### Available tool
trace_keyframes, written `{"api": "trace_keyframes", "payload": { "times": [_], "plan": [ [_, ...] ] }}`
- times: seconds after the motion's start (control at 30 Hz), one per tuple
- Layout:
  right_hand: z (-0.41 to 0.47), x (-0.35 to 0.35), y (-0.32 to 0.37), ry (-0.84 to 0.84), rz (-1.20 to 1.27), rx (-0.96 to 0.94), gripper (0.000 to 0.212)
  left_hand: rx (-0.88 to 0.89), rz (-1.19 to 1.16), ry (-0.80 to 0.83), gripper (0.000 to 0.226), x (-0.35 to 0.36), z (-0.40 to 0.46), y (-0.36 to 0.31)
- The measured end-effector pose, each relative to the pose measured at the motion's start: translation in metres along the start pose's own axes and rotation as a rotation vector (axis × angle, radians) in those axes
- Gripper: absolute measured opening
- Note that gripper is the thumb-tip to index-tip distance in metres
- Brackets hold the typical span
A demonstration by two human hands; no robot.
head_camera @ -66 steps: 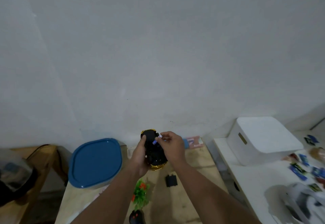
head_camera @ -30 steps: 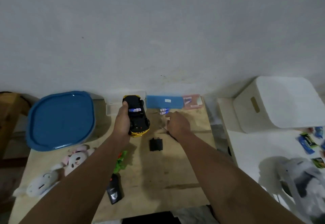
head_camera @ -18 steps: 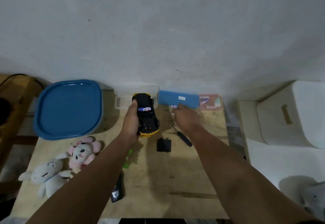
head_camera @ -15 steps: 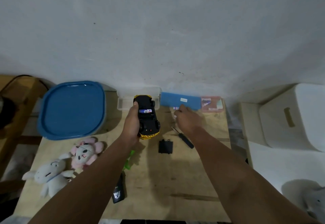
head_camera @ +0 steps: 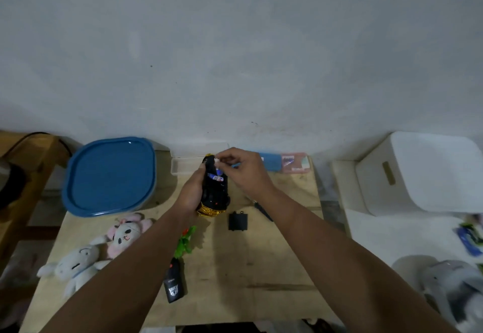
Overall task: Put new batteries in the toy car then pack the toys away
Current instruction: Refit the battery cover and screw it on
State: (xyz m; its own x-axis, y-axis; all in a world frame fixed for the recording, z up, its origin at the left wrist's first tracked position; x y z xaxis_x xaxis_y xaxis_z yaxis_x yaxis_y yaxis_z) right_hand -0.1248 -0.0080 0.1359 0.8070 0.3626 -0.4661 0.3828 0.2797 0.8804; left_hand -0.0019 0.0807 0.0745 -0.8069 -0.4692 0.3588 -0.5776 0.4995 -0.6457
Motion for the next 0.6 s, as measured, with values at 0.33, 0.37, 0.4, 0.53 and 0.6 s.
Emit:
{"api": "trace_keyframes", "payload": {
  "times": [0.33,0.37,0.4,0.53,0.6],
  "plan": [
    [-0.030,0.019,0.005,0.022,-0.400,-0.367,0.020,-0.002,0.048,-0.013,0.052,-0.002,0.005,-0.003],
    [-0.033,0.022,0.002,0.024,-0.429,-0.385,0.023,0.002,0.043,-0.015,0.052,-0.002,0.006,-0.002],
    [-0.035,0.025,-0.001,0.024,-0.455,-0.398,0.027,0.008,0.033,-0.022,0.052,-0.003,0.007,-0.001],
    [-0.046,0.035,-0.010,0.050,-0.617,-0.404,0.039,0.032,0.010,-0.053,0.050,-0.006,0.013,0.004],
    [-0.052,0.039,-0.013,0.032,-0.630,-0.383,0.044,0.035,-0.008,-0.065,0.049,-0.006,0.018,0.003]
  ]
}}
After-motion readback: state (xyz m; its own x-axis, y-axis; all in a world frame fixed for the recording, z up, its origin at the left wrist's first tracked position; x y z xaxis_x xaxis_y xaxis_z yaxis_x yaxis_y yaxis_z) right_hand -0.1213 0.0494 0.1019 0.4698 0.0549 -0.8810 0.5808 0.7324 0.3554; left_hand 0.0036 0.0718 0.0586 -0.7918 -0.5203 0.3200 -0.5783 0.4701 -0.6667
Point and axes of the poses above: each hand's wrist, its own z-axis towards the middle knuckle, its own x-axis out of the palm, y = z × x, the point moved 5 cm from there along z, towards the middle knuckle, and after that the axes turned 3 degrees about -z, right-handed, at the moved point
